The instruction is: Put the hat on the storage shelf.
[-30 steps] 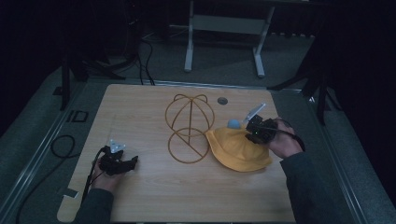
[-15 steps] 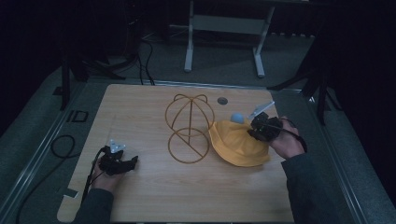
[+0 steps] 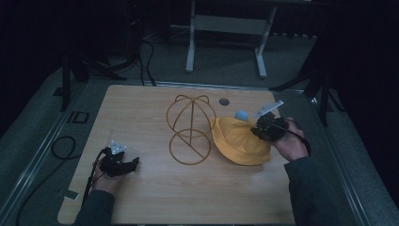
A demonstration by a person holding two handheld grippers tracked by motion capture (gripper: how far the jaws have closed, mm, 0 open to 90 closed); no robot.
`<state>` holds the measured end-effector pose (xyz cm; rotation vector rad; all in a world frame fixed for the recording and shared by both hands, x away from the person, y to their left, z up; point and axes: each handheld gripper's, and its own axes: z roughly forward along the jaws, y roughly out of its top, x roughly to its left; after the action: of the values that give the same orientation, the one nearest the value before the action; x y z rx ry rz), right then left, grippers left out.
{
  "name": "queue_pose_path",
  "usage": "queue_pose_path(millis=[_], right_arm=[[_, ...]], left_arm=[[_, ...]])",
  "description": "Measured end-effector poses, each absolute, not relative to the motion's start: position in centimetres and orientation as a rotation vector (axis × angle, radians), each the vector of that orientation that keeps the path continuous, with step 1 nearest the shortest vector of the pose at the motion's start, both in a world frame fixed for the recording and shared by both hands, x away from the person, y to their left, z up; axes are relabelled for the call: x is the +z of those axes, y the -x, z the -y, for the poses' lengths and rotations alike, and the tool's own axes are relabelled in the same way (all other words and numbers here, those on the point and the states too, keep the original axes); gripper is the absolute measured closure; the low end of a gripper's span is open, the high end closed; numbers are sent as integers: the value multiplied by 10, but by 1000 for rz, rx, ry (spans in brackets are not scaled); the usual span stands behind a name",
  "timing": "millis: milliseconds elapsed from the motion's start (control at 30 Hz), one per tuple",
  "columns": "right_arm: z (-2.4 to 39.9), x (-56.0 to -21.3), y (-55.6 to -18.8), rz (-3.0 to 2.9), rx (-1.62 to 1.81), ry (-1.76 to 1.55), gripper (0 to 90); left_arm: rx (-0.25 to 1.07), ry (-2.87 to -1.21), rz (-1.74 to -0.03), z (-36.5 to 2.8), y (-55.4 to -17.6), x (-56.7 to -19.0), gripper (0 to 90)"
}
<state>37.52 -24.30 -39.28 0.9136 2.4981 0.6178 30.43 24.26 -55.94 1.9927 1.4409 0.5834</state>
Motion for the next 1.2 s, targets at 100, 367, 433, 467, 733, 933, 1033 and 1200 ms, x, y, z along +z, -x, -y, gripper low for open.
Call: queue_pose_path(millis=[100, 367, 433, 467, 733, 933, 1033, 1200], right_arm=[[245, -392, -375, -2482, 637, -928, 848], [250, -390, -375, -2446, 682, -955, 849], [250, -390, -375, -2440, 686, -959, 849], [251, -389, -375, -2437, 689, -963, 849], [252, -386, -378, -2406, 712, -986, 849], [254, -382, -378, -2373, 736, -1004, 849], [255, -380, -378, -2357, 745, -1021, 849], [258, -378, -378, -2331, 770, -1033, 849]], left_arm=[[583, -1992, -1441, -243, -304, -559, 326], [584, -1992, -1441, -242, -304, -559, 326], [584, -1992, -1441, -243, -304, -559, 326], [584, -1991, -1441, -242, -304, -559, 326], [585, -1990, -1442, -242, -304, -560, 326], [585, -1990, -1441, -242, -304, -560, 326], [585, -1990, -1441, -242, -304, -560, 326], [584, -1991, -1442, -242, -304, -559, 326]])
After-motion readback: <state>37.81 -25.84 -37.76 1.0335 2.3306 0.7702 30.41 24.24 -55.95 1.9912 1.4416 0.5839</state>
